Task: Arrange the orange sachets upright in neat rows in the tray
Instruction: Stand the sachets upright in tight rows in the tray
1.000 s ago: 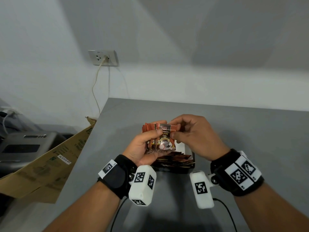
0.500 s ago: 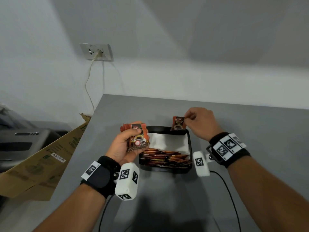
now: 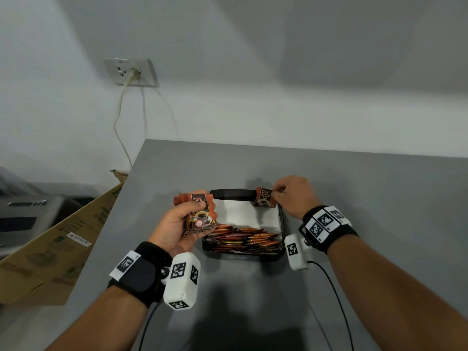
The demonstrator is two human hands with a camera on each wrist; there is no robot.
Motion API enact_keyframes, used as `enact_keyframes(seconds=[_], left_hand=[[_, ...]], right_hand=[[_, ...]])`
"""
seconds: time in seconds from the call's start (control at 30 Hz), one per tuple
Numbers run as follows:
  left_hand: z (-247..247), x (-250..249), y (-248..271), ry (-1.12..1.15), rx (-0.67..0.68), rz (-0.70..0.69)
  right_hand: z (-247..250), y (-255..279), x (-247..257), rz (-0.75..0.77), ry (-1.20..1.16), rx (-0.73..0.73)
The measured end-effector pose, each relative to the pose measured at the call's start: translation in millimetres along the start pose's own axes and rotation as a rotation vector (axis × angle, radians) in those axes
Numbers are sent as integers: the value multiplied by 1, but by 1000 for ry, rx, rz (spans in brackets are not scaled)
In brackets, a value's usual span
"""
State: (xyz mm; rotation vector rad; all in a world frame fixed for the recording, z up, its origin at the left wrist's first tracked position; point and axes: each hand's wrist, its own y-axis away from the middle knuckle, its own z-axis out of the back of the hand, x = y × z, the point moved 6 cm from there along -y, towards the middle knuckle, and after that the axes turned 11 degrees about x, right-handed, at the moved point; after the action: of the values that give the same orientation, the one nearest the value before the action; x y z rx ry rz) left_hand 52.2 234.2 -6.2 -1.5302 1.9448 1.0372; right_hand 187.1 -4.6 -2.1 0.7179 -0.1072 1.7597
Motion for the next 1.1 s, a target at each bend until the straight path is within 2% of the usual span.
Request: enact_keyframes(seconds=[0.43,0.57,0.63,0.7,0.8,0.87,0.93,1.0,1.1], left_hand=[[3,5,1,21,-18,9],[-1,4,2,30,8,9],[-6,3,2,27,45,11],[-15,2,0,24,97,27],[-34,1,-3,37,182,40],[-46,0,-3,49,246,30],[-52,-1,-3,46,275,24],[-52,-3,-4,45,264,24],[-49,-4,-6,39,240,19]], right_hand=[[0,-1,-2,14,16,1],[9,6,1,7,-20,-40],[20,16,19,93,-23,-95],[27,33,48,210,-137,-70],[20,58,95,371,-414,181],[14,65,114,452,-497,278],[13,62,119,460,-483,244],[16,59,117,428,-435,171],[18,57,117,412,-386,140]])
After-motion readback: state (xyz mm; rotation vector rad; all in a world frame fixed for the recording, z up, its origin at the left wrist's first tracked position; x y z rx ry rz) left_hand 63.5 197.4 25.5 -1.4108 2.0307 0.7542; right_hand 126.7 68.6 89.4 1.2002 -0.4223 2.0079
